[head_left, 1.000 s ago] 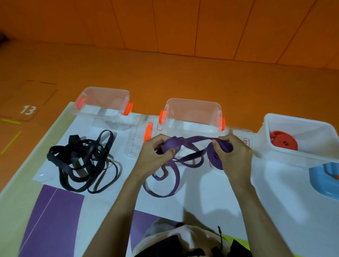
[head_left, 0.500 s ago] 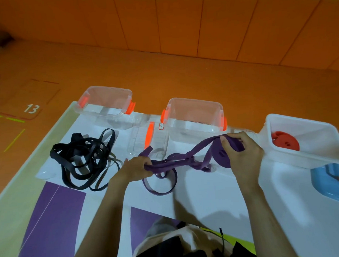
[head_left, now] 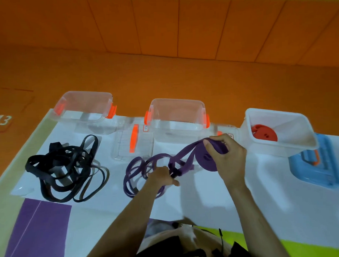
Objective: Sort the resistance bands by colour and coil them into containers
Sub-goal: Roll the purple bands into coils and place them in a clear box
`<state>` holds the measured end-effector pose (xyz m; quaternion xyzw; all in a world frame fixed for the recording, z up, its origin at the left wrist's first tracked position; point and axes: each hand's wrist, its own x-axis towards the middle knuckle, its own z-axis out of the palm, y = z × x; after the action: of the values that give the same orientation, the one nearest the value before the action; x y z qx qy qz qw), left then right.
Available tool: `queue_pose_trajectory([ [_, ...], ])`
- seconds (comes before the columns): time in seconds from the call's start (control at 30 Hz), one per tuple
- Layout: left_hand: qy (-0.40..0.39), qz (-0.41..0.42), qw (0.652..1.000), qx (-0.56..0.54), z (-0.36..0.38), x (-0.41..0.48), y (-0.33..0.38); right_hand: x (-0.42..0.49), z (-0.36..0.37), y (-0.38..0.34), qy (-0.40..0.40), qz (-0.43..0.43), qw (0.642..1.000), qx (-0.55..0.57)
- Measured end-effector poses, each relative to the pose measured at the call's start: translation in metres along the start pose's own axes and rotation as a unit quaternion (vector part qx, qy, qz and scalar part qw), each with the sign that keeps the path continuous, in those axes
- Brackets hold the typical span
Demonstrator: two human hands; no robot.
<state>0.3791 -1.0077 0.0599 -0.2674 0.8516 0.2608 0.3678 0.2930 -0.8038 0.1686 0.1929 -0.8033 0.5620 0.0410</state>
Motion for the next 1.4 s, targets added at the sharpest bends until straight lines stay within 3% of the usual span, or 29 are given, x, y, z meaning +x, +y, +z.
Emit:
queue_pose_trajectory([
  [0.13,0.136,0.004,0.989,0.064,0.019,0.001,0.005,0.001,-0.005,0.001,0.016,0.000,1.000,-0.008],
  [0.27,0.199,0.092,0.965,0.140,0.004,-0.014,0.009,0.004,-0.005,0.007,0.014,-0.006,0.999,-0.039],
  [0.4,0.230,0.188,0.948,0.112,-0.030,-0.045,0.005,0.006,0.004,0.015,-0.003,-0.007,0.997,-0.080],
  [0.6,0.146,0.231,0.956,-0.110,-0.076,-0.092,-0.017,0.011,0.023,0.019,-0.017,-0.027,0.995,-0.099],
  [0.8,0.091,0.257,0.886,-0.376,-0.095,-0.114,-0.027,0.017,0.036,0.022,-0.012,-0.020,0.992,-0.125],
  [0.87,0.102,0.264,0.868,-0.409,-0.101,-0.121,-0.030,0.016,0.037,0.023,-0.008,-0.014,0.991,-0.134],
  [1.03,0.120,0.238,0.860,-0.435,-0.108,-0.126,-0.044,0.015,0.036,0.024,0.003,-0.012,0.992,-0.129],
  [1.23,0.214,0.149,0.889,-0.377,-0.100,-0.117,-0.072,0.014,0.028,0.023,0.014,-0.012,0.993,-0.118],
  [1.3,0.188,0.103,0.928,-0.306,-0.096,-0.105,-0.086,0.013,0.026,0.022,0.008,-0.012,0.995,-0.103],
  [1.4,0.089,0.049,0.979,-0.178,-0.084,-0.077,-0.105,0.013,0.026,0.021,-0.005,-0.017,0.996,-0.092],
])
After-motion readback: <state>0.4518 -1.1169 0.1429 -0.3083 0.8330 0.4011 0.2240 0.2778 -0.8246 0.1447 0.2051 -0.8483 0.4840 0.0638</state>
